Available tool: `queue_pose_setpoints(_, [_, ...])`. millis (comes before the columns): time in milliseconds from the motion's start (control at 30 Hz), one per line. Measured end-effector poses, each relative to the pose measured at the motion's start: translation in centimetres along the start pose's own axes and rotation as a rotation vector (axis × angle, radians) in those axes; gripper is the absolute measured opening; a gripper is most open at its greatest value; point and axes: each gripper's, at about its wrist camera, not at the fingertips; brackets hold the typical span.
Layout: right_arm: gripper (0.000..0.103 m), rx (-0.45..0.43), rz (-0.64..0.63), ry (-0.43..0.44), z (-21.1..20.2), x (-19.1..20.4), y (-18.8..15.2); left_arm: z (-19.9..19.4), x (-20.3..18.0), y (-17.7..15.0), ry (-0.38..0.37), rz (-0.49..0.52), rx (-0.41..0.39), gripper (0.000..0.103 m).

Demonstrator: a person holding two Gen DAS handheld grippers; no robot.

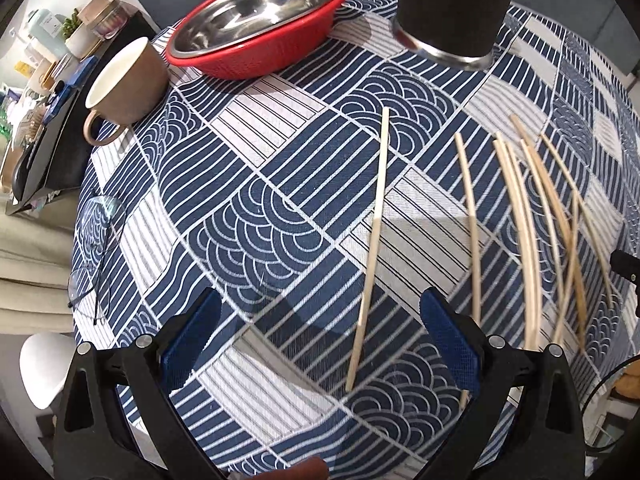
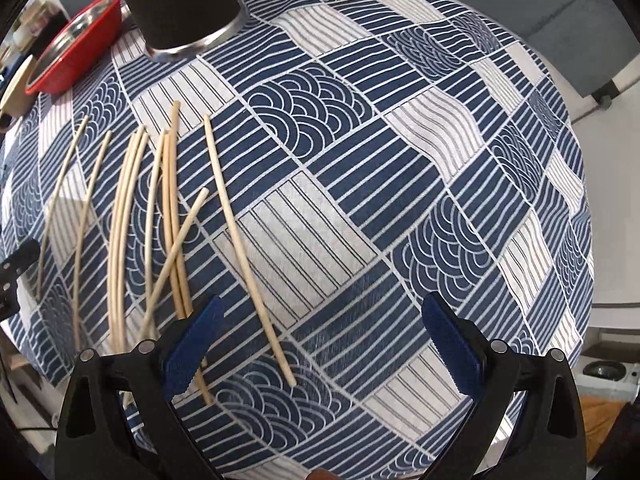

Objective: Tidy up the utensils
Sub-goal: 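Lower the right tool onto one wooden stick and close it while the left tool grasps another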

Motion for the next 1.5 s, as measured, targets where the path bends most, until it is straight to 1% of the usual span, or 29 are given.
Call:
queue_pose_setpoints(233, [0.095,0.026,-0.029,-0.001,2.2,0.8,0.9,2.0,0.2,0.7,-0.011,0.001,0.037,0.097])
queue_pose_setpoints(333, [0.095,0.025,-0.037,0.018,2.7,0.9,1.0,2.3,0.5,0.9,-0.029,-0.006,0.027,0.098])
queue_pose_setpoints(400, [0.095,0.024,-0.033,0.029,2.9,0.9,1.1,2.5,0.6,1.0,-0.035,0.008,0.019,0.099])
queue_pose_setpoints(467, [0.095,0.026,-0.023,0.055,3.5,0.4,1.4,2.7,1.1,1.0,-0.054,0.002,0.012,0.099])
queue_pose_setpoints(533, [0.095,0.029,-0.011,0.078,4.0,-0.1,1.6,3.3,2.1,0.8,-0.085,-0.030,0.010,0.099])
queue_pose_setpoints(600, [0.095,0.028,-0.012,0.093,4.5,-0.5,1.9,3.9,3.2,0.3,-0.136,-0.087,0.010,0.099])
queue_pose_setpoints(700, [0.095,0.020,-0.044,0.097,4.5,-0.7,1.9,4.2,3.5,-0.1,-0.130,-0.079,-0.013,0.099])
queue_pose_setpoints(800, [0.096,0.031,-0.031,0.121,5.0,-1.2,2.2,4.4,3.8,-0.5,-0.130,-0.079,-0.018,0.099])
queue_pose_setpoints(933, [0.097,0.028,-0.034,0.122,5.2,-1.2,2.2,4.2,3.9,-1.3,-0.130,-0.071,-0.020,0.099])
queue_pose_setpoints(1000, [0.097,0.028,-0.033,0.123,5.1,-1.0,2.1,3.9,4.3,-1.3,-0.135,-0.068,-0.009,0.099])
queue_pose_setpoints(1067, [0.097,0.015,-0.035,0.127,5.0,-1.0,1.9,4.3,3.9,-0.6,-0.136,-0.072,0.004,0.099])
queue_pose_setpoints(1167, [0.096,0.000,-0.053,0.135,4.1,-1.0,0.9,4.3,3.6,0.0,-0.137,-0.071,0.005,0.098])
queue_pose_setpoints(1233, [0.093,-0.010,-0.069,0.136,3.9,-1.0,0.3,4.0,3.4,0.0,-0.136,-0.056,-0.011,0.094])
queue_pose_setpoints(1267, [0.088,-0.018,-0.076,0.140,3.7,-1.1,0.0,3.8,3.3,-0.1,-0.137,-0.047,-0.016,0.088])
queue_pose_setpoints(1300, [0.078,-0.022,-0.084,0.142,3.4,-1.2,-0.3,3.5,3.2,-0.2,-0.138,-0.034,-0.023,0.080])
queue_pose_setpoints(1333, [0.071,-0.026,-0.088,0.146,3.0,-1.4,-0.5,3.3,3.1,-0.2,-0.143,-0.018,-0.024,0.076])
queue_pose_setpoints(1400, [0.040,-0.028,-0.095,0.150,2.4,-1.6,-0.7,2.9,2.9,-0.5,-0.148,0.014,-0.021,0.064])
queue_pose_setpoints(1433, [0.032,-0.030,-0.109,0.154,2.1,-1.7,-1.0,2.7,2.5,-0.6,-0.148,0.039,-0.023,0.060])
queue_pose_setpoints(1467, [0.018,-0.031,-0.116,0.154,1.9,-1.8,-1.2,2.4,2.2,-0.6,-0.152,0.061,-0.025,0.050])
queue_pose_setpoints(1500, [0.009,-0.028,-0.120,0.151,1.8,-1.8,-1.3,2.2,1.9,-0.7,-0.160,0.082,-0.025,0.039])
Point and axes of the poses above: each gripper's, at about its wrist camera, not at the fingertips, and z roughly the way its jaws point, x to its left, y to its top, and after that the axes turned 15 degrees about z, right-handed
